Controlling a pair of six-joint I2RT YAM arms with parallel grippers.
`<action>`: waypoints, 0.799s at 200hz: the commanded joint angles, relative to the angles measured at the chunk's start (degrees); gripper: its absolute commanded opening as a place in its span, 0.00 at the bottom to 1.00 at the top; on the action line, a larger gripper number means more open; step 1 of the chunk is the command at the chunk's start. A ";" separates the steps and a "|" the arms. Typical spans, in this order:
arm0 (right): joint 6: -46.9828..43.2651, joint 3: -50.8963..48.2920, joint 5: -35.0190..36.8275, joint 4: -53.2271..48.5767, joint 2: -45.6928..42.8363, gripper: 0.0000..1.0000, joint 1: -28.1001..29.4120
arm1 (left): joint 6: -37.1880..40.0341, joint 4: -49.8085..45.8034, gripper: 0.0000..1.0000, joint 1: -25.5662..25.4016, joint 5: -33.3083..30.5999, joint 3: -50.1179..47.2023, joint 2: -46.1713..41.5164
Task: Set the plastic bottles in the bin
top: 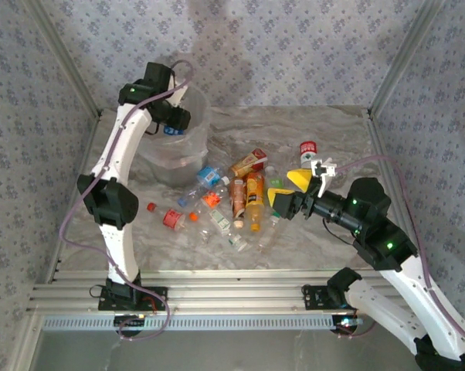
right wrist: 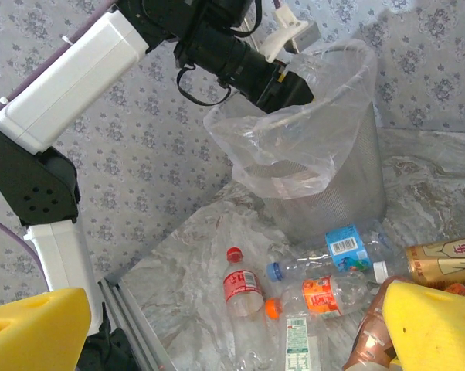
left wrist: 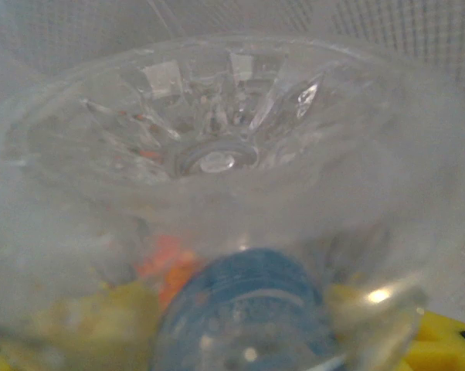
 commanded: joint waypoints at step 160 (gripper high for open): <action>0.34 1.23 1.11 -3.40 -1.76 0.99 0.39 | -2.63 4.14 0.67 0.12 8.17 -11.90 1.41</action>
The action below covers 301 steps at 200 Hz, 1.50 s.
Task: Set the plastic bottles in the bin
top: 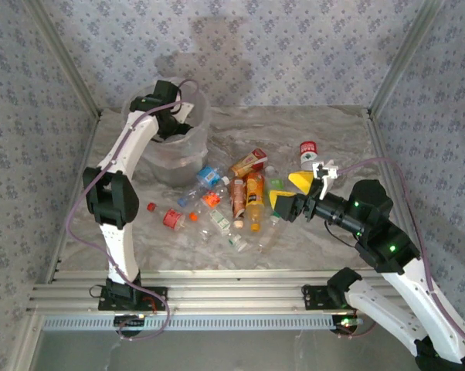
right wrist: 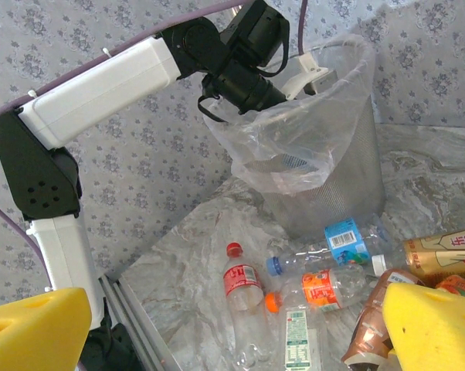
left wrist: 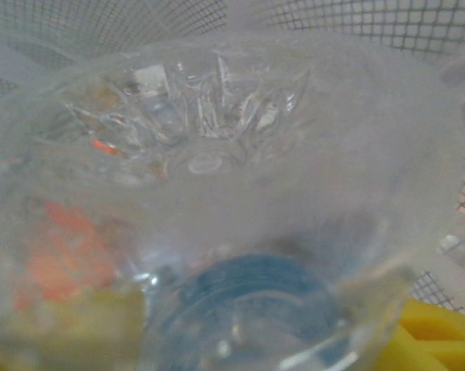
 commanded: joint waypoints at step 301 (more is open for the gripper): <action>4.18 1.53 17.22 -13.84 3.96 0.91 0.30 | -13.78 17.67 0.84 2.15 1.79 -22.19 -35.03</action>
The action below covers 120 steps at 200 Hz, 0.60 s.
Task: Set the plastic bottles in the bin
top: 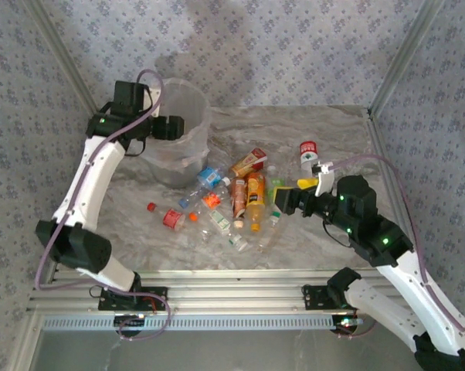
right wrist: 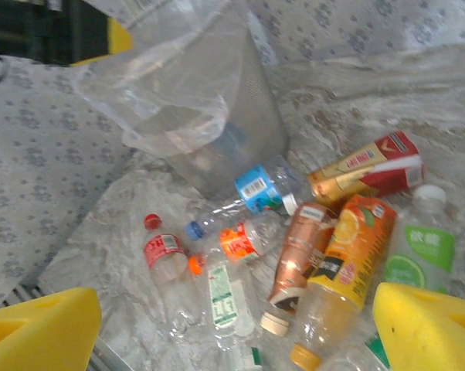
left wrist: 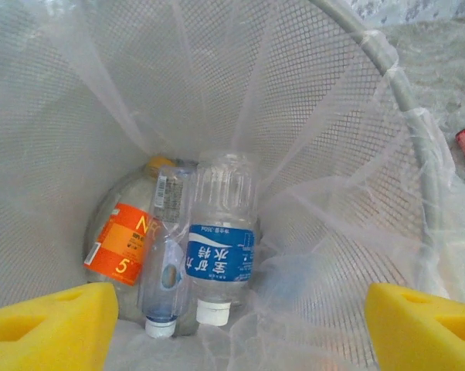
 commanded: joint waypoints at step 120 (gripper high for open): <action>2.53 -1.05 12.65 -10.72 14.64 0.86 -1.34 | -8.29 25.23 0.94 -10.29 30.32 -31.00 -27.84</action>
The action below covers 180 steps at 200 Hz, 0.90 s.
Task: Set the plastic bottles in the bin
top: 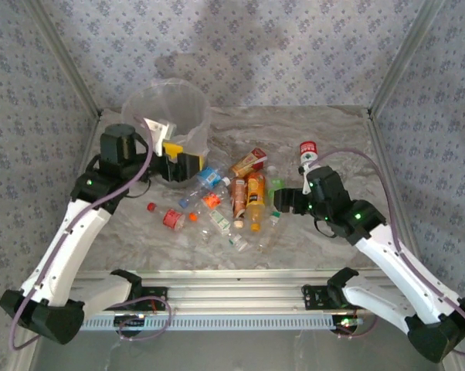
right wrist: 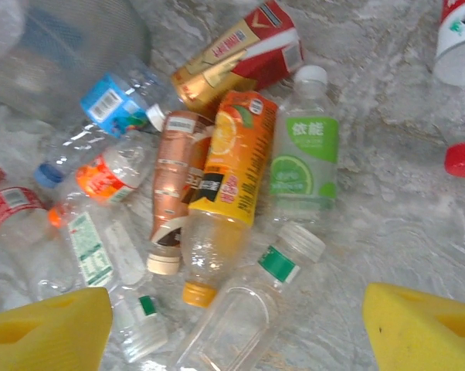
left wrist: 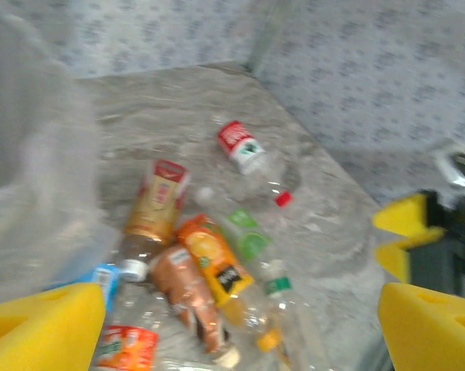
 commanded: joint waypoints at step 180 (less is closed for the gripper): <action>-3.92 3.38 -1.05 12.31 35.86 0.87 -6.67 | -1.07 12.38 1.00 -9.50 4.86 -12.23 -3.07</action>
